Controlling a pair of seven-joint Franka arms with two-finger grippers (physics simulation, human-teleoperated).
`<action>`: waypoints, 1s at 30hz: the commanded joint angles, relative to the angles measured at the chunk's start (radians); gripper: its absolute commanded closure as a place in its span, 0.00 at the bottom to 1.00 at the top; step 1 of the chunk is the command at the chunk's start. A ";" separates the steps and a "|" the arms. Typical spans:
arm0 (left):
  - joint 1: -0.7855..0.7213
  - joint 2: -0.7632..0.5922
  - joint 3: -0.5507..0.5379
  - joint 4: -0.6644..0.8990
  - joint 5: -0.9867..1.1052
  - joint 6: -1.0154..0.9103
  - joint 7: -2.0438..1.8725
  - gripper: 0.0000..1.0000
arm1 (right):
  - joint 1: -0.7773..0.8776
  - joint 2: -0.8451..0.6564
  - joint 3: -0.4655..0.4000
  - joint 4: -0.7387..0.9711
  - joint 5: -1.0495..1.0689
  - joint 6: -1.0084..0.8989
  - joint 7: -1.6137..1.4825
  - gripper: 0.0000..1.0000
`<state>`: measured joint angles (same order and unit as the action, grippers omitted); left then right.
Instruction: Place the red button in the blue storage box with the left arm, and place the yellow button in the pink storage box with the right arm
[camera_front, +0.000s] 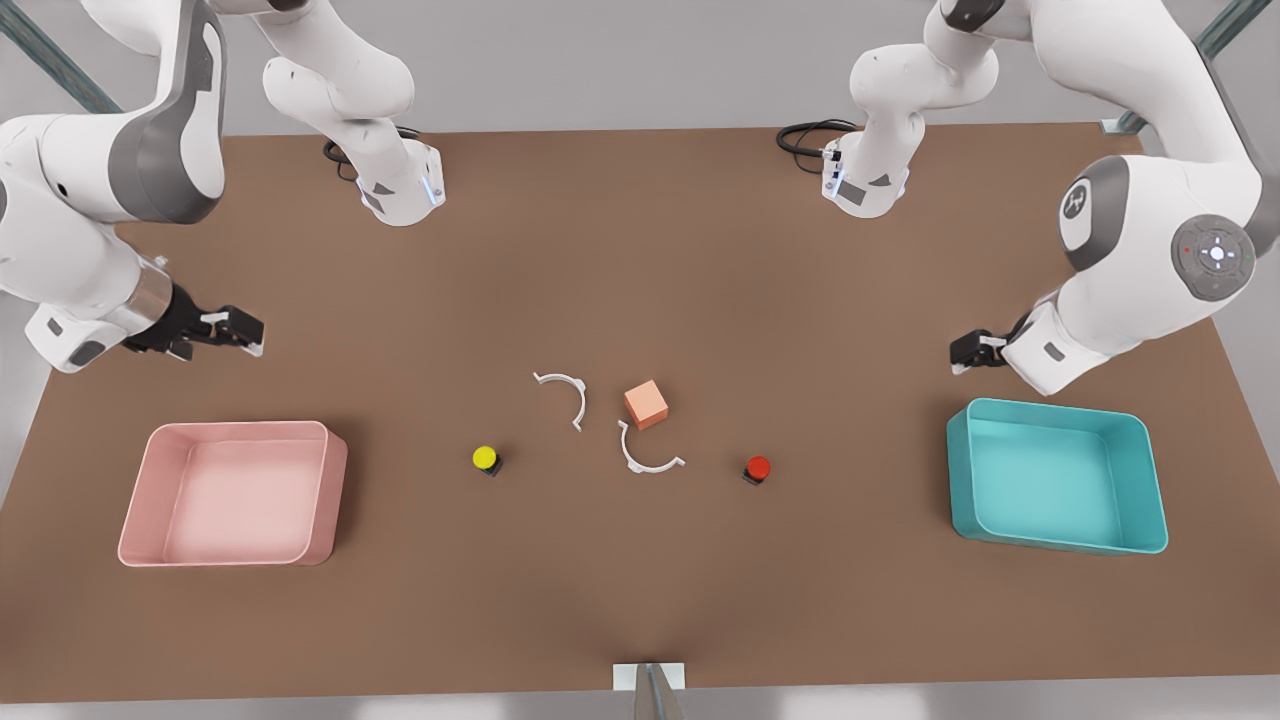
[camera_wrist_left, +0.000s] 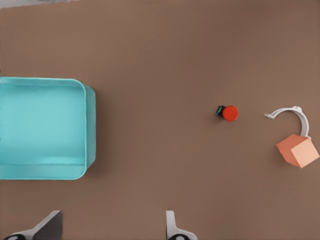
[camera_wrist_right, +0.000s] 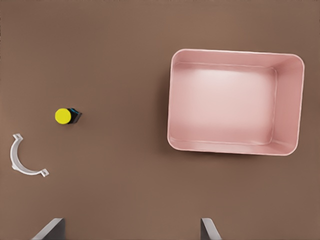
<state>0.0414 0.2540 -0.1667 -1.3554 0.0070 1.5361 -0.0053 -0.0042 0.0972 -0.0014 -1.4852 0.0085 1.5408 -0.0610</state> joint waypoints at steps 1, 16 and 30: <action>-0.001 0.007 -0.004 0.001 0.013 0.091 -0.038 0.00 | -0.003 -0.001 0.000 0.000 0.001 0.059 -0.049 0.00; -0.354 0.556 -0.014 -0.033 0.074 0.719 -0.007 0.00 | 0.340 0.432 0.026 0.002 0.001 0.602 0.107 0.00; -0.353 0.564 -0.014 -0.100 0.076 0.716 -0.005 0.50 | 0.349 0.562 0.026 -0.251 0.004 1.003 0.098 0.00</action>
<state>-0.3116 0.8204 -0.1809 -1.4569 0.0847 2.2407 -0.0118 0.3452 0.6601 0.0245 -1.7319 0.0095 2.4271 0.0124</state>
